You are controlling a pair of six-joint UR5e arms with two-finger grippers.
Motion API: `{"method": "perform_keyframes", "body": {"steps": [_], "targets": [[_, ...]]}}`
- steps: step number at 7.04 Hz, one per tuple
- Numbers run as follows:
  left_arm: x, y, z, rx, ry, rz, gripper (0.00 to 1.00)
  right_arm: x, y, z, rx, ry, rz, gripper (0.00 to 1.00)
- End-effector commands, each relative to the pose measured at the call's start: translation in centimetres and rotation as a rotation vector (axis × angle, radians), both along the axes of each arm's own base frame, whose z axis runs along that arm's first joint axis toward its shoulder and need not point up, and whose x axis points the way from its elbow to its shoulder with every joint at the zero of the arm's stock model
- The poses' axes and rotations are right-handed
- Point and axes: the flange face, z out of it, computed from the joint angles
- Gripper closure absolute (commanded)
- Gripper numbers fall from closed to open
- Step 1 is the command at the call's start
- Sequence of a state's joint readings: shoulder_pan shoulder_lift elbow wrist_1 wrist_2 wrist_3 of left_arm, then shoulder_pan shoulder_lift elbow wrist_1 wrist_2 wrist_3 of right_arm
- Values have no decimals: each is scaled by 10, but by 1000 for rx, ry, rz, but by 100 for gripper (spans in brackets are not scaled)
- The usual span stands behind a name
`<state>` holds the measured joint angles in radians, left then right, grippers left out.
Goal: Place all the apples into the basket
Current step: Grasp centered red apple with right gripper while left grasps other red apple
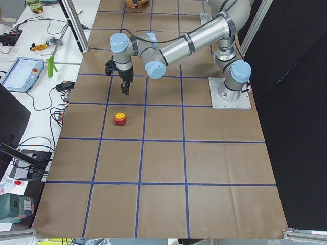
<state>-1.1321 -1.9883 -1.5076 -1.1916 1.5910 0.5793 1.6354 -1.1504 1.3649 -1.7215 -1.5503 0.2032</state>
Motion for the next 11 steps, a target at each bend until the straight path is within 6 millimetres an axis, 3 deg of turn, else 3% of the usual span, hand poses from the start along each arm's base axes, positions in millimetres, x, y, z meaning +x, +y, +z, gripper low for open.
{"method": "perform_keyframes", "body": {"steps": [1,3,5,6,7,8,9,10,11], "targets": [[49,-32,-49,-52,-25,-57,2,111,34,-41,-77,-71,50,2],[62,-55,-70,-51,-18,-59,2,131,57,-87,-127,-207,111,3],[65,-66,-84,-55,5,-60,2,124,84,-139,-125,-211,191,3],[68,-65,-95,-41,12,-60,2,125,88,-154,-120,-233,182,3],[92,-53,-106,-25,21,-26,2,131,86,-163,-103,-288,181,3],[98,-49,-116,-8,29,-29,2,131,85,-166,-109,-288,184,3],[99,-47,-124,5,35,-24,2,131,84,-165,-112,-288,187,21],[94,-49,-123,3,36,-22,2,130,83,-163,-116,-279,189,55],[89,-53,-121,1,33,-18,18,120,76,-151,-138,-278,166,66]]}}
